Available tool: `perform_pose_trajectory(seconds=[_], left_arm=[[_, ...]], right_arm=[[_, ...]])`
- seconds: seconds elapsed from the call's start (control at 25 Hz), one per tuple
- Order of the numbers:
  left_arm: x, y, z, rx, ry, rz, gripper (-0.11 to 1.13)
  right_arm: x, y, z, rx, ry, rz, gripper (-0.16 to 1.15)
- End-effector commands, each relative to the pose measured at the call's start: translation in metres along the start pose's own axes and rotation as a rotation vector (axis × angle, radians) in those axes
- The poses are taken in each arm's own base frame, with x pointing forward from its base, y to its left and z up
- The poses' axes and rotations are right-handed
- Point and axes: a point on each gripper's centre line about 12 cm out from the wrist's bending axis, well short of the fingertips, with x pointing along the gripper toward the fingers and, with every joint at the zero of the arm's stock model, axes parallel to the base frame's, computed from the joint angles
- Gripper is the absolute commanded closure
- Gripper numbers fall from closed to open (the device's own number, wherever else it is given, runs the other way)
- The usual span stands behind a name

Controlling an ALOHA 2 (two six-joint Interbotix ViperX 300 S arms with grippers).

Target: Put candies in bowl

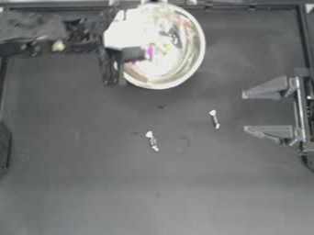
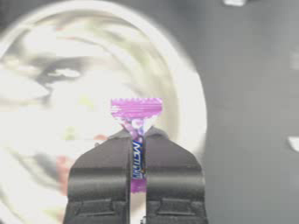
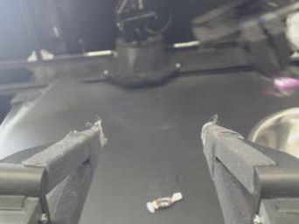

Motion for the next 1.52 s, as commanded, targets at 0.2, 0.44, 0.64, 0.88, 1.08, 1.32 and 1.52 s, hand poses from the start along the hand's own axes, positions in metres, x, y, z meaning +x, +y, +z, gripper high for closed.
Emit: perform_pose_trajectory(seconds=[0.2, 0.44, 0.64, 0.88, 1.08, 1.32, 1.52], left_arm=[[0.032, 0.056, 0.005, 0.001, 0.002, 0.084, 0.79], [0.066, 0.076, -0.009, -0.033, 0.058, 0.085, 0.79], [0.073, 0.075, -0.012, -0.056, 0.086, 0.059, 0.49], [0.068, 0.072, -0.007, -0.106, 0.076, 0.028, -0.03], [0.048, 0.064, 0.007, -0.092, 0.05, 0.017, 0.06], [-0.007, 0.038, 0.038, -0.043, -0.052, 0.014, 0.02], [-0.059, 0.01, 0.05, -0.016, -0.159, 0.01, 0.02]], right_arm=[[0.002, 0.002, 0.004, -0.002, -0.013, 0.008, 0.01], [0.002, 0.002, 0.004, -0.003, -0.013, 0.008, 0.01], [0.002, 0.002, 0.004, -0.006, -0.011, 0.009, 0.01], [0.001, 0.002, 0.003, -0.007, -0.011, 0.01, 0.01], [0.001, 0.002, 0.003, -0.005, -0.007, 0.009, 0.01], [0.002, -0.003, 0.003, 0.025, 0.016, -0.021, 0.01], [0.003, -0.019, 0.002, 0.141, 0.103, -0.117, 0.01]])
